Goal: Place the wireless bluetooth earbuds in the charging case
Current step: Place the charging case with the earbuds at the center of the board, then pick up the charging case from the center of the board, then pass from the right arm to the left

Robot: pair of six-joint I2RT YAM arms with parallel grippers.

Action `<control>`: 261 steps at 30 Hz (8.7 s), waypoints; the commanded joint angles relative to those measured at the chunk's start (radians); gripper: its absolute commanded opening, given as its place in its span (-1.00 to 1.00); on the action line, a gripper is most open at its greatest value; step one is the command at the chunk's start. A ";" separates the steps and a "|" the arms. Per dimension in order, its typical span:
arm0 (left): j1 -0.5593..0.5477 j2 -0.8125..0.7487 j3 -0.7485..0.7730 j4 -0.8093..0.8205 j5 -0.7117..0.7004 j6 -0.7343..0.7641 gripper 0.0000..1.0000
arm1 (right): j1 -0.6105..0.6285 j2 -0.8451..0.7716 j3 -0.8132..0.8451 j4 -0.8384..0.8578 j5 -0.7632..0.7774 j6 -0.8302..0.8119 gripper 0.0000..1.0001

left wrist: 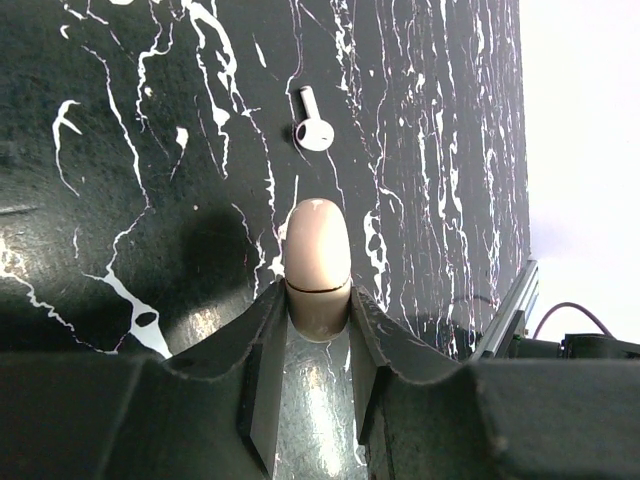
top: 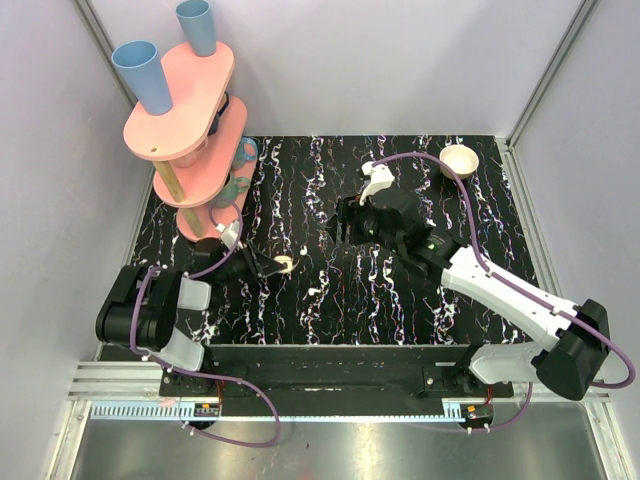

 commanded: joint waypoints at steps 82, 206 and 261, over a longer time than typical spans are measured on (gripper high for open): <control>-0.090 -0.771 0.364 -0.779 -0.201 0.398 0.98 | -0.315 0.884 0.491 -0.172 0.128 -0.168 0.18; -0.349 -0.529 0.373 -0.289 0.014 0.137 0.60 | 0.239 -0.184 -0.298 0.498 -0.003 -1.141 -0.66; -0.385 -0.437 0.413 -0.299 0.084 0.198 -0.94 | 0.254 -0.222 -0.350 0.601 0.032 -1.150 -0.16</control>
